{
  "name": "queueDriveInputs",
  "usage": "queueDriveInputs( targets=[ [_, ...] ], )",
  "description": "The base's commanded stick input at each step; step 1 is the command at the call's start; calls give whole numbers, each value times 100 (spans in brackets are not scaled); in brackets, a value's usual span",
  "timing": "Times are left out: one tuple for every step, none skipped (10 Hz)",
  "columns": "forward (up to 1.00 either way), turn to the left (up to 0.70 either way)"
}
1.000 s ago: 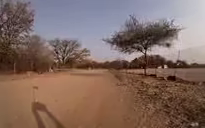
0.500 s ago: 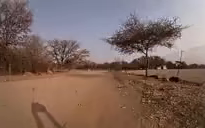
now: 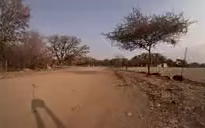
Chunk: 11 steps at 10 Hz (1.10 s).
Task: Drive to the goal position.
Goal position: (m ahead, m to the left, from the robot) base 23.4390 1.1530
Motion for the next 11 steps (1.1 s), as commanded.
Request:
queueDriveInputs(
  targets=[
    [70,0],
    [70,0],
    [70,0],
    [70,0],
    [70,0],
    [70,0],
    [70,0],
    [70,0],
    [70,0],
    [70,0],
    [70,0]
  ],
)
